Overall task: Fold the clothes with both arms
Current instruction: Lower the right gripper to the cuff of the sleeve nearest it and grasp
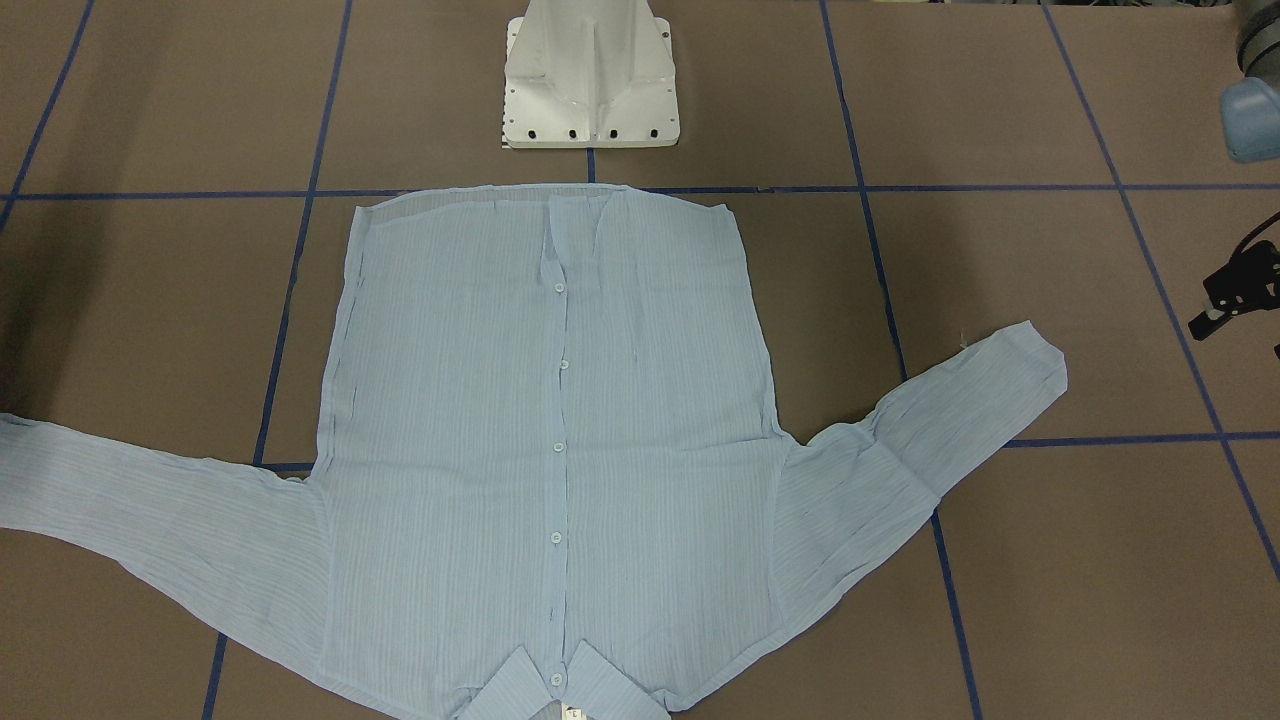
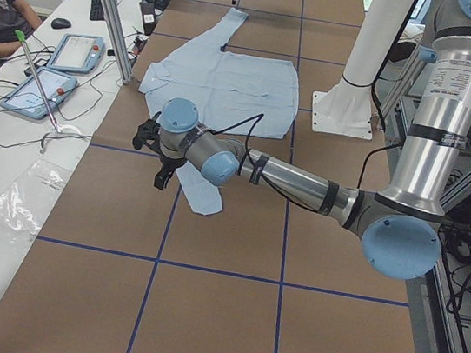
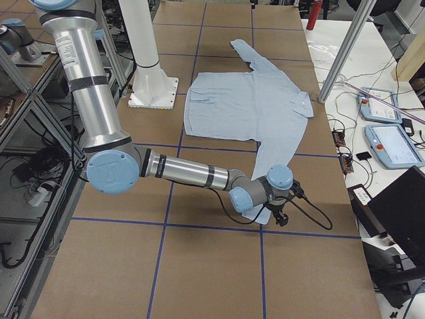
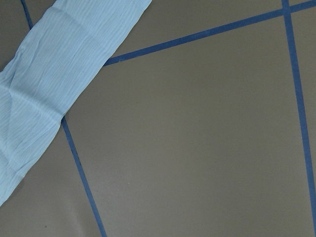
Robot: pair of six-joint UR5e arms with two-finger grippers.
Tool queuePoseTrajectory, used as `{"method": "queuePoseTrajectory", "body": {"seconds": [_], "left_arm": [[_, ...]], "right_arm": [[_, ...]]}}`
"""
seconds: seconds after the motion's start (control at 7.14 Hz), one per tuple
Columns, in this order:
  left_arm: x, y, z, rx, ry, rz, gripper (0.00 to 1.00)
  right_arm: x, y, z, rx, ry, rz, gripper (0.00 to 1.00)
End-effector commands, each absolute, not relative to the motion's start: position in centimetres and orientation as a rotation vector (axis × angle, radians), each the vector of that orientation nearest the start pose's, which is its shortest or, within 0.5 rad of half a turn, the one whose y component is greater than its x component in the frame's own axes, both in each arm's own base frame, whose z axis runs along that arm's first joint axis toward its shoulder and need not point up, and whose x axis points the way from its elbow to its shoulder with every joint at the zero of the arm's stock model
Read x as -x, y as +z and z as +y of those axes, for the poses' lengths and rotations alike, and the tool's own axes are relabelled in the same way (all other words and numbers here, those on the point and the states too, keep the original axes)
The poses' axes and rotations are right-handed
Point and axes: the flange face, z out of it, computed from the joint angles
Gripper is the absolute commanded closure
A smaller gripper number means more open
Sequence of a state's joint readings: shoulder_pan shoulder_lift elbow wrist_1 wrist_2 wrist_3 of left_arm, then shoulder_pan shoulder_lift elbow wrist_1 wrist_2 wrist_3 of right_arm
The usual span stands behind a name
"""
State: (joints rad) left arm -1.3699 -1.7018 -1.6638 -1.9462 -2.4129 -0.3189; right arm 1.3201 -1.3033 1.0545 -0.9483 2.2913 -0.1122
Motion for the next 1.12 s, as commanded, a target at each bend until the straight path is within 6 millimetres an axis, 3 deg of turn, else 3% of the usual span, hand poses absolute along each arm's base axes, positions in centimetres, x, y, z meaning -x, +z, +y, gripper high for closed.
{"method": "queuePoseTrajectory", "body": {"seconds": [0.0, 0.42, 0.98], "left_arm": [[-5.3, 49.5, -55.9, -0.335, 0.144, 0.93, 0.0], [-5.4, 49.2, -55.9, -0.338, 0.148, 0.937, 0.0], [-5.4, 49.2, -55.9, -0.338, 0.148, 0.937, 0.0]], "right_arm": [[9.6, 71.7, -60.5, -0.273, -0.483, -0.747, 0.17], [11.1, 71.9, -62.0, -0.245, -0.491, -0.75, 0.19], [10.8, 73.0, -61.1, -0.226, -0.486, -0.758, 0.25]]}}
